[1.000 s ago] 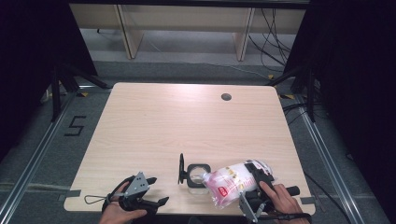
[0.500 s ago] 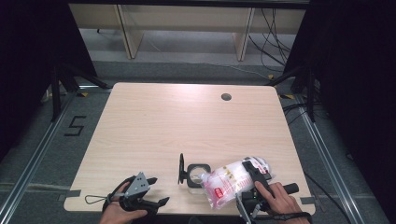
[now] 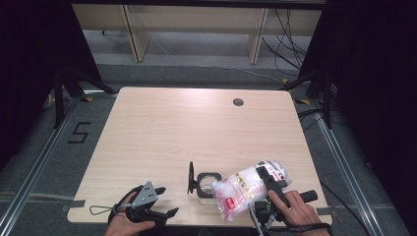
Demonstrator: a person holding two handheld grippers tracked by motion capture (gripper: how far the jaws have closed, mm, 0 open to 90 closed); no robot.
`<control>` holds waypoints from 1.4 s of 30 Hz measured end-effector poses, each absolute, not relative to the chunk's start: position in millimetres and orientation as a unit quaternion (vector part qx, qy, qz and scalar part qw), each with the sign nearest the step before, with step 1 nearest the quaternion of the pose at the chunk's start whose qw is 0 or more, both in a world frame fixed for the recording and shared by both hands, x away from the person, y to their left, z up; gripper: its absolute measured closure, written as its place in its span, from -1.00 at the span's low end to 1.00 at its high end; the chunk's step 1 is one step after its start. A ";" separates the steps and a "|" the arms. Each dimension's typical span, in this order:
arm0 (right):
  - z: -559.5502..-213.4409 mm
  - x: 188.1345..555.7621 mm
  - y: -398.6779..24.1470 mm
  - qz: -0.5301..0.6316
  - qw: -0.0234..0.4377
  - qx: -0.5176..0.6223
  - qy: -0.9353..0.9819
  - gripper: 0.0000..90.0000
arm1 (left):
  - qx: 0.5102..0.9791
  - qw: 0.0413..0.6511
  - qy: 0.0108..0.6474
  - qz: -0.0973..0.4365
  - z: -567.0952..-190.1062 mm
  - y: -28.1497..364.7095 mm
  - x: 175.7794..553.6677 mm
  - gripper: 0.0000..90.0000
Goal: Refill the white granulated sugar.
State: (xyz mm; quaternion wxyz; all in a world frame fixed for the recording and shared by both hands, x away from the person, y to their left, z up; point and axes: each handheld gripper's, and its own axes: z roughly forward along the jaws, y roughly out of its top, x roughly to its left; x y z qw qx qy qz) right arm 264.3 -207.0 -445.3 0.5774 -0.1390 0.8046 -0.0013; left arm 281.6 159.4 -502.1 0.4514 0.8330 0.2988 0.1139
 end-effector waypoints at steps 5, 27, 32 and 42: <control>-444.4 265.9 -207.3 -0.007 0.582 -0.151 0.799 -0.11 | 0.835 0.448 0.299 0.115 -501.9 159.8 281.9 -0.56; -436.8 263.8 -206.9 -0.039 0.593 -0.171 0.786 -0.10 | 0.834 0.448 0.300 0.115 -502.2 159.4 281.7 -0.56; -433.7 261.3 -205.3 -0.040 0.589 -0.161 0.791 -0.10 | 0.832 0.453 0.300 0.113 -502.7 158.6 281.3 -0.56; -436.2 264.0 -207.5 -0.029 0.585 -0.157 0.795 -0.10 | 0.837 0.445 0.295 0.120 -502.1 160.0 282.3 -0.56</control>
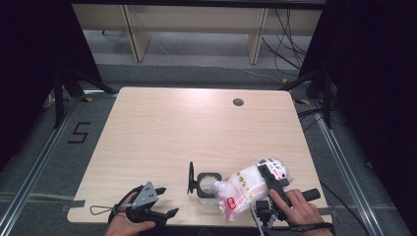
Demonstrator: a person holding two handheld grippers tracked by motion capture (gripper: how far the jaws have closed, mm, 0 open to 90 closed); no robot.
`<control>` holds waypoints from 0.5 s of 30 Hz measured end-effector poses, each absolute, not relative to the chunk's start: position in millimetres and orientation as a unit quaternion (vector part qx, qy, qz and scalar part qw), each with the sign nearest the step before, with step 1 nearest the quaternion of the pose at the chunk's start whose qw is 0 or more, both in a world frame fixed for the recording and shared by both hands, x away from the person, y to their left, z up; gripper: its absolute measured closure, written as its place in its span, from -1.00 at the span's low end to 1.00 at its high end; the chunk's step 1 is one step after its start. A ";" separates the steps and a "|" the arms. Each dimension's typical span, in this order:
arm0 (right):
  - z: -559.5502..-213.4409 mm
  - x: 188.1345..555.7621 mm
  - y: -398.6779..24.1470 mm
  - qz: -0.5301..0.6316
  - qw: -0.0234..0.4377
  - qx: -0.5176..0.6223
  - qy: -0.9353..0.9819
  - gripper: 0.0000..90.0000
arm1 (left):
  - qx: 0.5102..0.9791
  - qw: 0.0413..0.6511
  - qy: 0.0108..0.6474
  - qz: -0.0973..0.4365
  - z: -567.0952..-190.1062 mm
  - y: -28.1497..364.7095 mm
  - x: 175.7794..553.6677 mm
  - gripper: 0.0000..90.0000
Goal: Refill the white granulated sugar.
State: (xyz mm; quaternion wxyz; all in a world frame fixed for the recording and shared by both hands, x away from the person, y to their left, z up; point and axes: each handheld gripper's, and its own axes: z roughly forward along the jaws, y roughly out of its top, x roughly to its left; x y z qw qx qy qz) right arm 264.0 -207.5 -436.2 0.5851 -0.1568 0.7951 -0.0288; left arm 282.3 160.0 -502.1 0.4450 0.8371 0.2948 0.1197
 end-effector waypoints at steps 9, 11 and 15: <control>-436.9 265.0 -210.2 -0.002 0.592 -0.148 0.792 -0.09 | 0.834 0.450 0.297 0.116 -502.3 159.4 281.8 -0.56; -436.7 264.3 -210.7 -0.003 0.591 -0.144 0.794 -0.10 | 0.833 0.453 0.297 0.115 -502.4 158.9 281.4 -0.56; -435.9 265.3 -210.8 0.006 0.593 -0.143 0.793 -0.09 | 0.835 0.449 0.294 0.119 -502.1 159.5 281.9 -0.56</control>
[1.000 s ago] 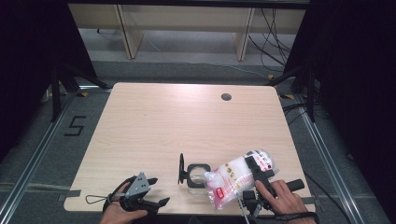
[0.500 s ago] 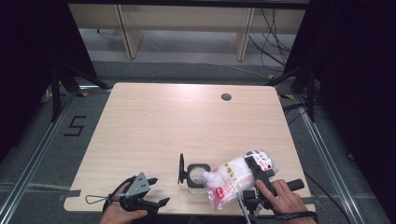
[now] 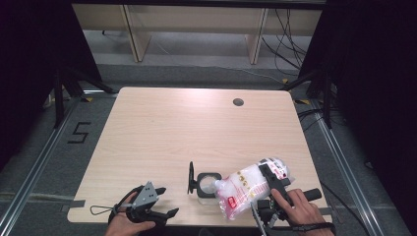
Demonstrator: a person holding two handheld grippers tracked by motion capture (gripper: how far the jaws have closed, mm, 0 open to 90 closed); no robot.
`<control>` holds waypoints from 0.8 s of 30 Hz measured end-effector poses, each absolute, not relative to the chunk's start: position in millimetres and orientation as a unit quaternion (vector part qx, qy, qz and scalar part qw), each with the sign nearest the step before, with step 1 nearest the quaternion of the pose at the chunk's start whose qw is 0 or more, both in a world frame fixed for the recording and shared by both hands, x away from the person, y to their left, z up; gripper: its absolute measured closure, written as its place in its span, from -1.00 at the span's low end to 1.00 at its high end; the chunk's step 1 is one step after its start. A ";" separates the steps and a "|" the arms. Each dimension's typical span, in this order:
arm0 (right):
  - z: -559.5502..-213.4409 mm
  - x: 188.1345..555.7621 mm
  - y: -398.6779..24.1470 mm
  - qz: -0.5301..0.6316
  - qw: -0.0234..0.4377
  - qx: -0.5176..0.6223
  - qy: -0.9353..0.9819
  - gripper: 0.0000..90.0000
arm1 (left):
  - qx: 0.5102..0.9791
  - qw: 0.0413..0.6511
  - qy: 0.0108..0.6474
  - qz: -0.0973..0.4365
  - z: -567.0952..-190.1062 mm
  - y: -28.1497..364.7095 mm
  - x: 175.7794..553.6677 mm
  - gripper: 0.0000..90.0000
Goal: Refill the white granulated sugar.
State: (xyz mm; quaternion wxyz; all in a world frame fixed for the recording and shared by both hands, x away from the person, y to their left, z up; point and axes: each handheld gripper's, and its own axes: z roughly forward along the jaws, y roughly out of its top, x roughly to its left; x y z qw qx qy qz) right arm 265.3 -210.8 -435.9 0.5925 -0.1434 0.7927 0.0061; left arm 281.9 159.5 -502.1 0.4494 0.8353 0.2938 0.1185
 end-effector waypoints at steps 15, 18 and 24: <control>-433.5 265.0 -211.1 0.004 0.591 -0.142 0.794 -0.09 | 0.832 0.453 0.297 0.118 -503.1 158.7 281.8 -0.56; -430.7 266.1 -209.5 0.002 0.594 -0.157 0.789 -0.09 | 0.831 0.455 0.299 0.118 -503.2 158.2 281.7 -0.56; -430.3 264.3 -209.4 -0.001 0.590 -0.144 0.794 -0.09 | 0.831 0.455 0.298 0.118 -503.3 158.2 281.7 -0.56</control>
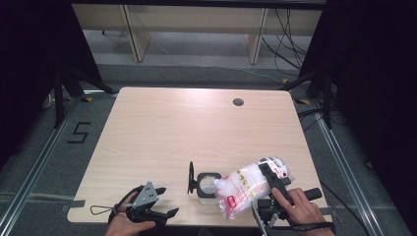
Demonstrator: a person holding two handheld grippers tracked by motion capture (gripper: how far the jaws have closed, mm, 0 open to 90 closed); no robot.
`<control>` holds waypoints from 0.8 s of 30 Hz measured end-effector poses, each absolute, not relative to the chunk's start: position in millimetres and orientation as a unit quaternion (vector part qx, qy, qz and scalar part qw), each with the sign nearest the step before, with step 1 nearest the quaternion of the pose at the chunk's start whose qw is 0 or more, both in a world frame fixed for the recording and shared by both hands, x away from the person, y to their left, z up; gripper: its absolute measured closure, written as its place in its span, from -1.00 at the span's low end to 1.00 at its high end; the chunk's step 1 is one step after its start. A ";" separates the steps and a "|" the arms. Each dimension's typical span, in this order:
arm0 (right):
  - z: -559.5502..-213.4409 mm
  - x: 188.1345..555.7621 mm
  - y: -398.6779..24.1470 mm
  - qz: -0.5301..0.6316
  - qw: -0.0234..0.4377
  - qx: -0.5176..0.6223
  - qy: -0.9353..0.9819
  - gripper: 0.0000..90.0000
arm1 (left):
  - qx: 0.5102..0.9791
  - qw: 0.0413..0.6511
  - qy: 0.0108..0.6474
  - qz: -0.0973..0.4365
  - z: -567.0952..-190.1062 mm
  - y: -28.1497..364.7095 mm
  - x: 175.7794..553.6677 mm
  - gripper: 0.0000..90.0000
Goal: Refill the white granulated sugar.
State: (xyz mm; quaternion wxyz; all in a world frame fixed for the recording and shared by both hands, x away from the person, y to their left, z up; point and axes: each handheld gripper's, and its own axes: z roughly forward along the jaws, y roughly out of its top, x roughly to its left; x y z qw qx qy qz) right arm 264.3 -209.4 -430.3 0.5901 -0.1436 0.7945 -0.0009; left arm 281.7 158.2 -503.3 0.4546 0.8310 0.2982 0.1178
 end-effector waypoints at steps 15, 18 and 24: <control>-426.0 271.3 -207.4 -0.002 0.592 -0.169 0.788 -0.09 | 0.837 0.447 0.295 0.115 -503.1 159.1 282.3 -0.56; -429.5 269.4 -210.9 0.006 0.592 -0.144 0.793 -0.09 | 0.839 0.447 0.287 0.118 -503.3 159.2 283.6 -0.56; -430.9 268.3 -208.6 0.000 0.591 -0.158 0.791 -0.09 | 0.834 0.450 0.299 0.112 -503.8 158.8 282.2 -0.56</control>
